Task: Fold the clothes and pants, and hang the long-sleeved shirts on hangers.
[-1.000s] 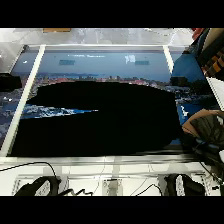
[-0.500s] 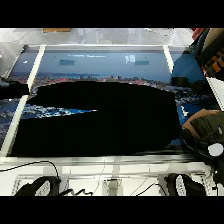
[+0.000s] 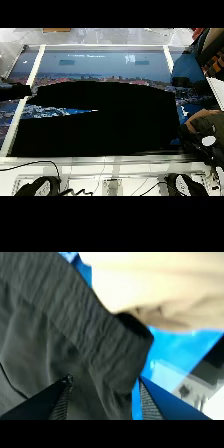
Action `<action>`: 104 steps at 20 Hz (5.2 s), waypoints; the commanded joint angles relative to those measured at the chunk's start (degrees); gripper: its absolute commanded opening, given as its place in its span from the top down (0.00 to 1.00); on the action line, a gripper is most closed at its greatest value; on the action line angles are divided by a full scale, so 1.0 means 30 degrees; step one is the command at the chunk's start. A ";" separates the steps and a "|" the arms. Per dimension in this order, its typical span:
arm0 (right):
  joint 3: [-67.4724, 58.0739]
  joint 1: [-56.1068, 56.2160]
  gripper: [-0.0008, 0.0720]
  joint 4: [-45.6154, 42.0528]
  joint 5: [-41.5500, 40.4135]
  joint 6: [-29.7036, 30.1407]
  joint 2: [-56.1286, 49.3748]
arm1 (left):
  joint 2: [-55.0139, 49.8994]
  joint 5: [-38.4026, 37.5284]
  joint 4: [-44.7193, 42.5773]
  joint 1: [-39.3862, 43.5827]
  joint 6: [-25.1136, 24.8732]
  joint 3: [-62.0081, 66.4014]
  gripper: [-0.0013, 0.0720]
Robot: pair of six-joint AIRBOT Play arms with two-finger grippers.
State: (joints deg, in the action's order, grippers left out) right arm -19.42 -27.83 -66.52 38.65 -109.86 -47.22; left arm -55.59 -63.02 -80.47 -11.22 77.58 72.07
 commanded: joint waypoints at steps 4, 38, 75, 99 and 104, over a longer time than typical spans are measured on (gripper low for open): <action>0.0007 -0.0007 0.46 0.0255 -0.1960 0.2441 -0.0415 | -0.1224 0.0372 -0.0510 0.0007 -0.0007 -0.1173 0.97; -0.0015 -0.0007 0.96 0.0597 0.0408 0.3024 -0.0386 | -0.1166 0.0495 -0.0561 -1.9030 -0.0189 -1.1664 0.37; -0.9785 -0.0007 0.96 -0.7206 1.1927 0.5435 0.7009 | 0.0911 0.3912 1.2349 -1.7143 -0.7563 -1.0637 0.97; -0.9282 -0.0007 0.96 -0.3461 -0.4546 -0.5238 -0.5741 | -1.6356 1.1919 1.0834 -0.1450 0.1355 0.6149 0.97; -0.9318 0.0153 0.96 -0.0962 -0.7548 -0.5238 -0.7257 | -1.6466 1.3886 1.0841 -0.0831 0.1428 0.6149 0.97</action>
State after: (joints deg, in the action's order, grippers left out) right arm -47.29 -27.66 -74.54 22.90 -123.52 -66.13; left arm -104.47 -24.47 -47.94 -14.90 81.30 90.30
